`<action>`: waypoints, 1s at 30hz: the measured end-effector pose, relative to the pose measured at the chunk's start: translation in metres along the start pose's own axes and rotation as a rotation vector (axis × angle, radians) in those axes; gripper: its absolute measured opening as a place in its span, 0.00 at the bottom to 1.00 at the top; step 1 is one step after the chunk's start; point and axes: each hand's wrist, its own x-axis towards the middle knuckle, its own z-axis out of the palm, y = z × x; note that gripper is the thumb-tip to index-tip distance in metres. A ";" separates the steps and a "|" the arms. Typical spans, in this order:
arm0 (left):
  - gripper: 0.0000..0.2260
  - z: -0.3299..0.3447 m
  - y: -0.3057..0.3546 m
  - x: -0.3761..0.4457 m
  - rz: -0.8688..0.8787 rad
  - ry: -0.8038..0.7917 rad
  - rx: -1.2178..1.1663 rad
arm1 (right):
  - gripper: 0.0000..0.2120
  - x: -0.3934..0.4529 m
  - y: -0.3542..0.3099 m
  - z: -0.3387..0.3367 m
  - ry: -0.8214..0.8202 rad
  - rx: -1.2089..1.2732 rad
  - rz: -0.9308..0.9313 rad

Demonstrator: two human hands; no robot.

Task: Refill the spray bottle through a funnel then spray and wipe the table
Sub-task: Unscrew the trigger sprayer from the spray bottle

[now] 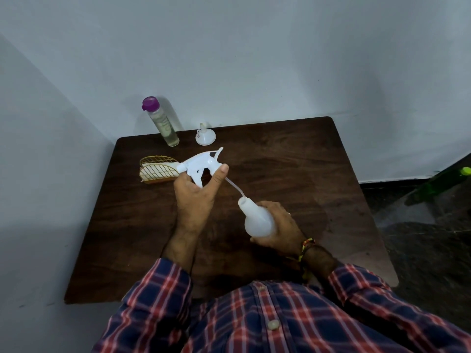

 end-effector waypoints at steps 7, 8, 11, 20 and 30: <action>0.09 -0.005 0.012 0.008 0.011 0.097 -0.113 | 0.44 0.000 0.007 0.002 -0.046 -0.047 0.045; 0.09 -0.006 0.014 0.009 0.021 0.104 -0.125 | 0.44 0.001 0.008 0.002 -0.052 -0.053 0.050; 0.10 -0.007 0.019 0.010 0.045 0.104 -0.117 | 0.44 0.001 0.008 0.002 -0.058 -0.064 0.043; 0.11 -0.011 0.028 0.012 0.099 0.096 -0.099 | 0.44 0.006 0.010 0.002 -0.073 -0.116 0.036; 0.13 -0.014 0.045 0.015 0.250 0.004 0.078 | 0.45 0.008 0.008 -0.002 -0.011 -0.215 0.023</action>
